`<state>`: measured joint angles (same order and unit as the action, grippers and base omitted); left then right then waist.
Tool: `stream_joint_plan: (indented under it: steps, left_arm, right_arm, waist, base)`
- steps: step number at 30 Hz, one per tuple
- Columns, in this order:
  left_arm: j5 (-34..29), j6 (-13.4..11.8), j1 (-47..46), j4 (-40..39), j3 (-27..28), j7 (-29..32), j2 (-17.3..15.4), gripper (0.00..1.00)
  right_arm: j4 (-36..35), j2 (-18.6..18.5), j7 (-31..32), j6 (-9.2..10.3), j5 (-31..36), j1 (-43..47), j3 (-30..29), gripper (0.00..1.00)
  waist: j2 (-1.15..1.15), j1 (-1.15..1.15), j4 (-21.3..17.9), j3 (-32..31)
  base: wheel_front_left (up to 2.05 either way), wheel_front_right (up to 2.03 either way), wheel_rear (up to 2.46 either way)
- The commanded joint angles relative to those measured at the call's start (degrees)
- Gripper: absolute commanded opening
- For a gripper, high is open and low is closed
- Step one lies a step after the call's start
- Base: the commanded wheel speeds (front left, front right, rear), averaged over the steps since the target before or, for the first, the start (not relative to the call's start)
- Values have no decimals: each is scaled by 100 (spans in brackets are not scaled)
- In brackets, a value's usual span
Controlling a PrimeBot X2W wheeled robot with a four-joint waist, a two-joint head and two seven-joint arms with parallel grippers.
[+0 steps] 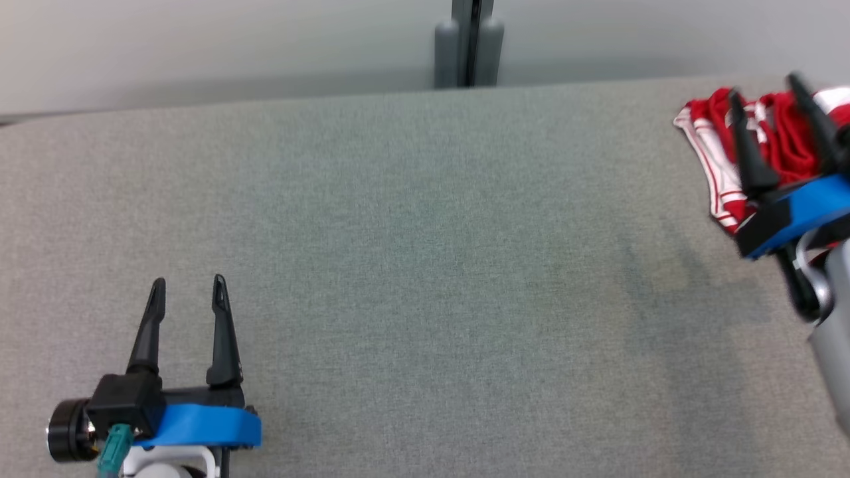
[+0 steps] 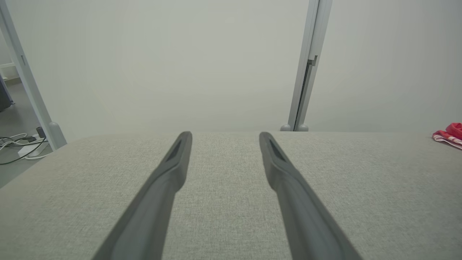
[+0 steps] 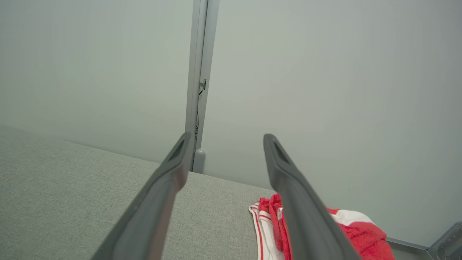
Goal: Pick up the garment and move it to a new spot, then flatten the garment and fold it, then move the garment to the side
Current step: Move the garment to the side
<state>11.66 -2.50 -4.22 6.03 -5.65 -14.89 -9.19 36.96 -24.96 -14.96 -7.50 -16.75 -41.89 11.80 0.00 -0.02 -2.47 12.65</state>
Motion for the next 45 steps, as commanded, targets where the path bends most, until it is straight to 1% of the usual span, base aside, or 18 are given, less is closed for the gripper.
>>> stream_joint_plan:
  steps: [1, 5, 9, 16, 21, 25, 29, 32, 38, 45]
  left_arm:
    - [37, -13, 91, 40, 22, -25, -27, 100]
    - [83, -2, 292, 161, -2, -23, -23, 100]
    - [113, -22, 369, 214, -19, -5, -17, 100]
    - [135, -53, 466, 200, -123, 43, 27, 100]
    - [139, -66, 516, 146, -165, 105, 25, 100]
    - [154, -87, 548, 86, -173, 160, -11, 100]
    - [171, -118, 582, 57, -187, 238, -39, 100]
    - [178, -162, 586, 26, -171, 290, -45, 100]
    - [196, -213, 584, -14, -183, 372, -69, 100]
    - [238, -243, 621, -26, -191, 402, -91, 100]
  right_arm:
    - [-129, 105, -23, 1, -14, 245, -1, 100]
    - [-590, 498, -25, 0, 64, 962, -60, 100]
    - [-958, 819, -9, 0, 141, 1657, -201, 100]
    - [-1891, 1274, 237, 0, 398, 2709, -760, 100]
    - [-2723, 1721, 523, 0, 687, 3405, -1203, 100]
    - [-3312, 1992, 761, 0, 879, 3847, -1405, 100]
    - [-3761, 2154, 954, 0, 960, 4174, -1552, 100]
    - [-3933, 2193, 1082, 0, 931, 4328, -1607, 100]
    - [-3936, 2208, 1150, 0, 845, 4482, -1658, 100]
    - [-3885, 2211, 1139, 0, 775, 4436, -1656, 100]
  waist:
    - [0, 2, -132, -225]
    - [0, 2, -108, -570]
    - [0, 2, -67, -756]
    - [0, 2, -25, -959]
    - [0, 2, 23, -1072]
    - [0, 2, 50, -1131]
    - [0, 2, 86, -1176]
    - [0, 2, 111, -1184]
    - [0, 2, 168, -1207]
    - [0, 2, 175, -1201]
  base:
    - [0, 0, 0]
    - [0, 0, 0]
    - [0, 0, 0]
    - [0, 0, 0]
    - [0, 0, 0]
    - [0, 0, 0]
    - [0, 0, 0]
    - [0, 0, 0]
    - [0, 0, 0]
    - [0, 0, 0]
